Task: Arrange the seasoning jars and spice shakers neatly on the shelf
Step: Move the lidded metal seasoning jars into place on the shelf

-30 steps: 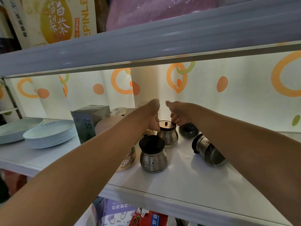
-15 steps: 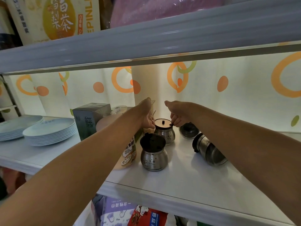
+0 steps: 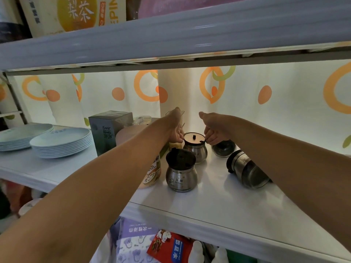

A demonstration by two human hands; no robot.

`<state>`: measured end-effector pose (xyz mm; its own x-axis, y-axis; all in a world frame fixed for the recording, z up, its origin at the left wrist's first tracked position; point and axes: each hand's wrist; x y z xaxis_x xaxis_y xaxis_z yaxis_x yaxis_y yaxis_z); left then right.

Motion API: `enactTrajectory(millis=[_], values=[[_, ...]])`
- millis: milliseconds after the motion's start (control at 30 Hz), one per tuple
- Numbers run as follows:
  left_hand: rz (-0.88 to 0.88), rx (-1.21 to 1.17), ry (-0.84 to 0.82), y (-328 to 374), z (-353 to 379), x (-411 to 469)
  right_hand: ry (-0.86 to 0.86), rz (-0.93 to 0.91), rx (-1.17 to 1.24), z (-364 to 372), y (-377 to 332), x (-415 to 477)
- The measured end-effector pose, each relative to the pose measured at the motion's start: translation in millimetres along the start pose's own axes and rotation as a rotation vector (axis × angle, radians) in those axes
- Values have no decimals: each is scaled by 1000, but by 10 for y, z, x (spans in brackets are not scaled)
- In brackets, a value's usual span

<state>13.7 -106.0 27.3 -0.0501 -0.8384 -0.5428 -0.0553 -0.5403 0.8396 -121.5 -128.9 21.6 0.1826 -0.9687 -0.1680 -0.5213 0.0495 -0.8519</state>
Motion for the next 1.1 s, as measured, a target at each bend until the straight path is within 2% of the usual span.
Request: enactTrajectory(millis=[367, 433, 533, 667, 733, 800, 867, 1000, 1100], values=[[-18, -16, 27, 32, 25, -12, 8, -25, 45, -5, 36, -25], [56, -2, 93, 18, 66, -31, 23, -51, 45, -66, 17, -66], [285, 106, 227, 74, 201, -55, 87, -87, 71, -337, -33, -126], [269, 90, 181, 324, 466, 15, 178, -41, 128, -823, 7, -185], [231, 108, 107, 404, 586, 51, 203, -10, 163, -976, 79, -182], [228, 197, 43, 413, 714, 99, 199, 18, 202, -1057, 152, -152], [259, 334, 58, 381, 823, 157, 190, 43, 219, -1077, 228, -95], [352, 701, 288, 398, 957, 372, 123, 91, 210, -1053, 407, 73], [336, 756, 312, 411, 1023, 469, 64, 140, 159, -1047, 531, 211]])
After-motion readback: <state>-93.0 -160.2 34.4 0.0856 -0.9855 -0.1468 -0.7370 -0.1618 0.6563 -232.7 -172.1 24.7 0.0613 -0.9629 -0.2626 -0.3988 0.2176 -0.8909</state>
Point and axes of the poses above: each hand's wrist, its own x-axis towards the middle knuckle, its own z-axis out of the palm, y = z × x, and after that the axes turned 10 degrees about -z, right-handed
